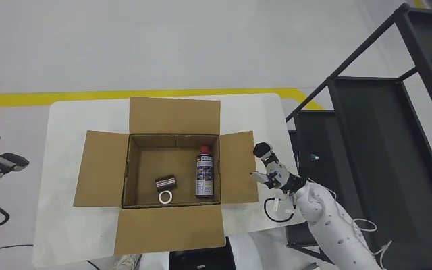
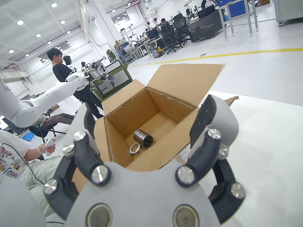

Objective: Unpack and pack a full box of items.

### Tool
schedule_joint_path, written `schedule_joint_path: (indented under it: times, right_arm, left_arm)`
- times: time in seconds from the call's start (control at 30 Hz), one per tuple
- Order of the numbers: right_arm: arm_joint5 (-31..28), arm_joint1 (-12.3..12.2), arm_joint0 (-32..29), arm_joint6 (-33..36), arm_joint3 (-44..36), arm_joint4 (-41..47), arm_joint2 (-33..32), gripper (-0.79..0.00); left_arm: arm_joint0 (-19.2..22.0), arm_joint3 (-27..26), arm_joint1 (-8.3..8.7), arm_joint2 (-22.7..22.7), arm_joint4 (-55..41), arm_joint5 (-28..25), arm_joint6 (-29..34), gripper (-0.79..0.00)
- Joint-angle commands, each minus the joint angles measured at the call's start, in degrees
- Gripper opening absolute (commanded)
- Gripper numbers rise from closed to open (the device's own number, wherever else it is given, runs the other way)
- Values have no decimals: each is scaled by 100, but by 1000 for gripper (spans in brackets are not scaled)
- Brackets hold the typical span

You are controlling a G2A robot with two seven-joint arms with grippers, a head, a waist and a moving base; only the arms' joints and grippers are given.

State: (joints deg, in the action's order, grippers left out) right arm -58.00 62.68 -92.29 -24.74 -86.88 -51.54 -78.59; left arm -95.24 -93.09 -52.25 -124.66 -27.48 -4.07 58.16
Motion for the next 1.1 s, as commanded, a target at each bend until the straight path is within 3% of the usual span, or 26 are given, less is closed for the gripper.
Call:
schedule_joint_path:
  times: [0.0,0.73,0.9,1.07]
  right_arm:
    - [0,-12,20,-53,73,61,48,0]
    - [62,-38,-6,-167,113,56,78,0]
    - [0,-70,-71,176,29,397,17,0]
    - [0,-129,-125,585,119,823,-52,0]
  left_arm:
    - [93,40,17,55,-150,61,238,0]
    - [92,34,14,79,-130,71,174,0]
    - [334,167,17,479,-240,60,290,0]
    - [994,630,28,1237,-115,-141,446,0]
